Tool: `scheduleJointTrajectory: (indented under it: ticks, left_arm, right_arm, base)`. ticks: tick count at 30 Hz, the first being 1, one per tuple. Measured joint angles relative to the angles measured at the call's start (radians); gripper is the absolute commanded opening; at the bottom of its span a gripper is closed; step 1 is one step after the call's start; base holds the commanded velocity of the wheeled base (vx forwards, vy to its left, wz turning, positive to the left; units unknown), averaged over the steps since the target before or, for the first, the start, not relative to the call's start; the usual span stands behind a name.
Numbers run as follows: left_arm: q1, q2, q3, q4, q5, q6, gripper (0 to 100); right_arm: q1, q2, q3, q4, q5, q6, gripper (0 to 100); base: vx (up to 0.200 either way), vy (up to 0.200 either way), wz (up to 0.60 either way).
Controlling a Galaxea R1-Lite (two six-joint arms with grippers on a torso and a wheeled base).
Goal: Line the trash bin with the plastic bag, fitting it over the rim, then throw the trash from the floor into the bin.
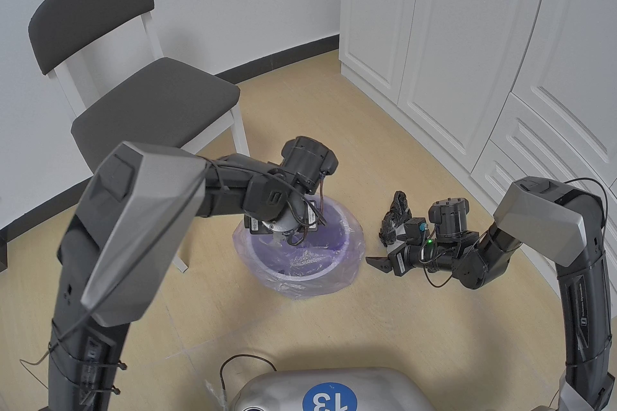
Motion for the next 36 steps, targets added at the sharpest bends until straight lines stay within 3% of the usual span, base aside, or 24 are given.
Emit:
scheduleJointTrajectory:
  ticks: [6,12,25,36]
  left_arm:
    - [0.005,0.093,-0.048,-0.018,0.017,-0.056,100]
    - [0.013,0.131,-0.054,-0.119,0.015,-0.061,100]
    - [0.054,0.216,-0.055,-0.228,0.023,-0.033,100]
    - [0.064,0.240,-0.055,-0.221,0.028,0.022,100]
  right_arm:
    - [-0.010,-0.006,0.005,-0.006,-0.004,0.007,100]
    - [-0.014,-0.006,0.002,-0.007,-0.004,0.006,100]
    - [-0.027,-0.004,-0.006,-0.006,-0.004,0.005,100]
    - [-0.029,-0.002,-0.008,-0.006,-0.004,0.003,100]
  base:
    - [0.000,0.000,0.00]
    - [0.000,0.000,0.00]
    - [0.000,0.000,0.00]
    - [0.000,0.000,0.00]
